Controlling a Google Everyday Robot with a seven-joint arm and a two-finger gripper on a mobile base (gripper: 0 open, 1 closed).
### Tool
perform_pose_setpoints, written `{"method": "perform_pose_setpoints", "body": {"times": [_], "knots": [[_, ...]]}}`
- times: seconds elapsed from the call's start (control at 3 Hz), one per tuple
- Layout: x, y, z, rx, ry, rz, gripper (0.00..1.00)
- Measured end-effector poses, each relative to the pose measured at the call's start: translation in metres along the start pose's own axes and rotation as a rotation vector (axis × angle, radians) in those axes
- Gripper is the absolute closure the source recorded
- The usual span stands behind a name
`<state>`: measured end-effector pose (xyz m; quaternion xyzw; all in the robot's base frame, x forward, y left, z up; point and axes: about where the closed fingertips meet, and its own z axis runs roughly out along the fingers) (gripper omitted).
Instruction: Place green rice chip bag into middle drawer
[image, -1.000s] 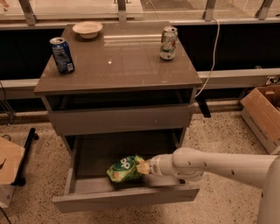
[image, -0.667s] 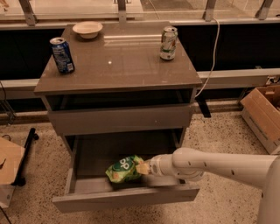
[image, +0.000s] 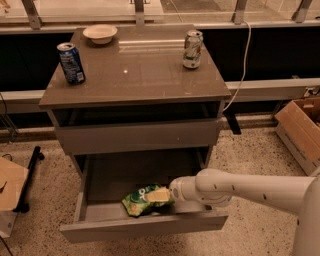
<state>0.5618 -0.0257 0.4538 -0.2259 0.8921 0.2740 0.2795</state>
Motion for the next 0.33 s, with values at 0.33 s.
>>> {"method": "perform_pose_setpoints", "body": {"times": [0.33], "knots": [[0.0,0.0,0.0,0.0,0.0,0.0,0.0]]}}
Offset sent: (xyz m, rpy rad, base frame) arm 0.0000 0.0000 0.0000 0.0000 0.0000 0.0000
